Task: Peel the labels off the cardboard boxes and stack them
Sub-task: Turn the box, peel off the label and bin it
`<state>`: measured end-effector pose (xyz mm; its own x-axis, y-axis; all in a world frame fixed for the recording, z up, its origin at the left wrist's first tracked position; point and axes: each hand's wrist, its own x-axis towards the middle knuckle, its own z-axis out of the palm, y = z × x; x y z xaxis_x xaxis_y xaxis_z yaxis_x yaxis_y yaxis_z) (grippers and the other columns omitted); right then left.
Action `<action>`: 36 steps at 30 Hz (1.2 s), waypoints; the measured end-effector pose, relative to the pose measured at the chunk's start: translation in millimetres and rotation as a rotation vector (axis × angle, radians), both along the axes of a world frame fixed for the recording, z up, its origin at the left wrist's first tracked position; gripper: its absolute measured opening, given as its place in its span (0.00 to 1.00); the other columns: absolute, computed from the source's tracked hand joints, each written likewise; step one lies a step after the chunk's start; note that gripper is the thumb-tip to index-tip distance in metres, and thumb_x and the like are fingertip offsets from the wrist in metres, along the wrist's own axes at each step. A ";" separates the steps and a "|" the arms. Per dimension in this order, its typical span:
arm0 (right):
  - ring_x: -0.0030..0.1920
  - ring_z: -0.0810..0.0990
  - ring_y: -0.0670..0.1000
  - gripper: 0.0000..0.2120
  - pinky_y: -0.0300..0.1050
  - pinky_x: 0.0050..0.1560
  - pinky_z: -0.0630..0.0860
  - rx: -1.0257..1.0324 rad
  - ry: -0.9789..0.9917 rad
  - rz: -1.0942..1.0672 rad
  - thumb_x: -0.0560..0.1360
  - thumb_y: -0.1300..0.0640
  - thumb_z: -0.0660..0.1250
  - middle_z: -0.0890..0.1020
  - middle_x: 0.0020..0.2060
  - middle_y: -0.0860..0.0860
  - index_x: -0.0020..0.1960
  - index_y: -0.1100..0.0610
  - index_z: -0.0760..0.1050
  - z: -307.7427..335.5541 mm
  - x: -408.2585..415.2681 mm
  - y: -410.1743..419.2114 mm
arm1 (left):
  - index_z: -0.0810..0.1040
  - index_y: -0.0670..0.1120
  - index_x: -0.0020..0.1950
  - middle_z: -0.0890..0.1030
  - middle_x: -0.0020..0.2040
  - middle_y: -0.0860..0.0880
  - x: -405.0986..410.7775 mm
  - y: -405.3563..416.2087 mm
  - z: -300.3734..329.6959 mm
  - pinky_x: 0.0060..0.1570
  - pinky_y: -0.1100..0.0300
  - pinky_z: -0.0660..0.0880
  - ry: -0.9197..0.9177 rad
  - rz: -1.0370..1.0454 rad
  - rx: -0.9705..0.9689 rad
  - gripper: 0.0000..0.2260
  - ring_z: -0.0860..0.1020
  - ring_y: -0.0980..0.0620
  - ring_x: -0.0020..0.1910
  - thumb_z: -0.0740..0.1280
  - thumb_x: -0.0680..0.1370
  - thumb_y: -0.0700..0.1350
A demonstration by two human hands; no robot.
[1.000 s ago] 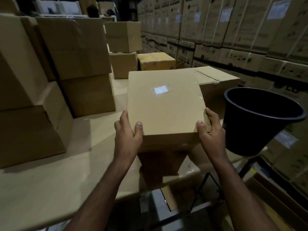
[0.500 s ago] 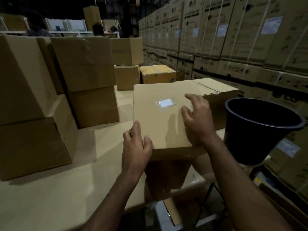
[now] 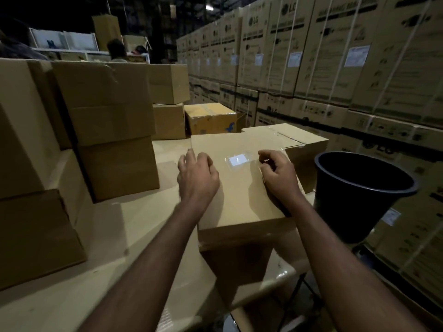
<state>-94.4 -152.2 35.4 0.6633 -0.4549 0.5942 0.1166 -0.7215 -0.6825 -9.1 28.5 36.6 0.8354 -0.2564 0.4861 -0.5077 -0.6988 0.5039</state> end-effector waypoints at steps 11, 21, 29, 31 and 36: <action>0.53 0.77 0.42 0.17 0.30 0.53 0.74 -0.052 -0.028 0.002 0.77 0.65 0.64 0.78 0.55 0.47 0.65 0.57 0.77 -4.3 -1.3 -1.6 | 0.68 0.49 0.74 0.70 0.74 0.46 69.4 -36.6 32.4 0.69 0.42 0.63 -0.071 -0.070 0.156 0.19 0.61 0.44 0.75 0.51 0.85 0.52; 0.56 0.78 0.48 0.18 0.42 0.57 0.77 -0.147 -0.016 -0.053 0.76 0.63 0.66 0.79 0.57 0.52 0.66 0.58 0.75 -4.2 7.7 -0.4 | 0.72 0.47 0.68 0.75 0.65 0.45 72.2 -40.6 23.9 0.56 0.48 0.72 -0.169 -0.018 0.165 0.17 0.69 0.44 0.65 0.52 0.85 0.50; 0.43 0.73 0.45 0.10 0.31 0.39 0.68 -0.257 0.049 -0.147 0.75 0.62 0.65 0.77 0.46 0.50 0.56 0.58 0.76 20.7 41.2 2.7 | 0.71 0.47 0.70 0.74 0.67 0.45 79.3 -40.3 21.8 0.59 0.47 0.71 -0.182 -0.030 0.167 0.17 0.68 0.45 0.67 0.51 0.85 0.50; 0.41 0.73 0.46 0.09 0.36 0.38 0.69 -0.241 0.054 -0.158 0.75 0.60 0.64 0.77 0.44 0.50 0.55 0.59 0.76 23.4 55.8 1.7 | 0.71 0.47 0.69 0.74 0.67 0.46 81.9 -40.5 19.7 0.58 0.46 0.71 -0.194 -0.023 0.165 0.17 0.68 0.45 0.67 0.51 0.85 0.51; 0.43 0.74 0.50 0.12 0.46 0.44 0.71 -0.305 0.071 -0.169 0.74 0.55 0.59 0.79 0.44 0.52 0.51 0.59 0.77 9.7 70.9 -1.7 | 0.70 0.47 0.71 0.74 0.67 0.45 87.6 -41.9 17.6 0.58 0.46 0.71 -0.191 0.018 0.155 0.17 0.68 0.44 0.67 0.51 0.85 0.50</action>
<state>-23.5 -153.9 45.1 0.6381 -0.3702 0.6751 -0.0616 -0.8986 -0.4344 78.5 -13.4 54.3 0.7370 -0.3264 0.5919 -0.5707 -0.7697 0.2861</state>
